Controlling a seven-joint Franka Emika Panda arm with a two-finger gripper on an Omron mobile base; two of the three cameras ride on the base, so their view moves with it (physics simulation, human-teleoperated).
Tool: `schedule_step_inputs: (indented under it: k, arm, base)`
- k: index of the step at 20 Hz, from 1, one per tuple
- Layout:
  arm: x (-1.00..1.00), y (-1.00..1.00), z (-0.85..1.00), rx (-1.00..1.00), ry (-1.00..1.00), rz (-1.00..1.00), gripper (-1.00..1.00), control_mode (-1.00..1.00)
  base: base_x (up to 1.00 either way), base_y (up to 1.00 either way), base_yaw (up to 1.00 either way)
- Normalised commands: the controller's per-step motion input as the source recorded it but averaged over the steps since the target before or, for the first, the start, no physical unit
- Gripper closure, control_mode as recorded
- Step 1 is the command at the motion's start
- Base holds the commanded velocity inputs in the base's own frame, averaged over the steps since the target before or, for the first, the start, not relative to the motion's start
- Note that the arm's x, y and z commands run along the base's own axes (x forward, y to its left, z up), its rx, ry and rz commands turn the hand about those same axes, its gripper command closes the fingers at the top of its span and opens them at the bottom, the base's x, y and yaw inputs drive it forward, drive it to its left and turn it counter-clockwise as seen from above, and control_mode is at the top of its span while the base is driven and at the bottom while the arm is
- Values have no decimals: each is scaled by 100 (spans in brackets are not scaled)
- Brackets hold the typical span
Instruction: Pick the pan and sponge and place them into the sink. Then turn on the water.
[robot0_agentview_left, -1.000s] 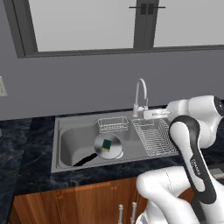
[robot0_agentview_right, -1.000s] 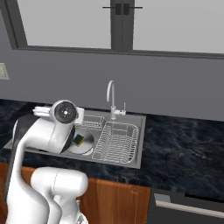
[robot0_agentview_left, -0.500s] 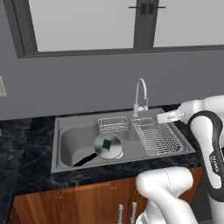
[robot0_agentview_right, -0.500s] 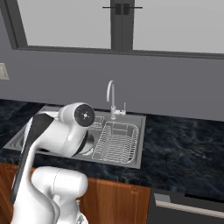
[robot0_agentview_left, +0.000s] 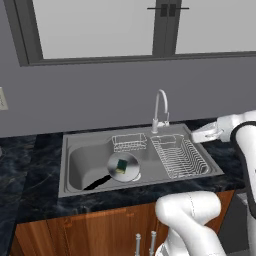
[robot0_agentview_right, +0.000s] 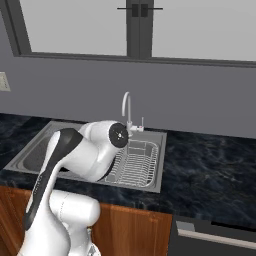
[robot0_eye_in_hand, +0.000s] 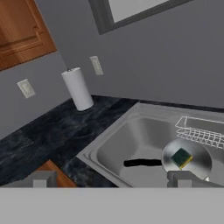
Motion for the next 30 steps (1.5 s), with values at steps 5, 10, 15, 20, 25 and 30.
schedule_step_inputs:
  k: [5, 10, 15, 20, 25, 30]
  arm:
    - [0, -26, -4, 1, -6, 1, -100, -100]
    - [8, -27, -8, 1, -2, -1, -100, -100]
    - [21, -29, -12, 1, 0, -7, -100, -100]
    - [20, -27, -9, 1, 0, -8, -100, -100]
    - [11, -23, -7, 1, -1, -5, -100, -100]
    - [-9, -11, -1, 2, -3, -1, -100, -100]
  base:
    - [0, 0, 0]
    - [0, 0, 0]
    - [0, 0, 0]
    - [0, 0, 0]
    - [0, 0, 0]
    - [0, 0, 0]
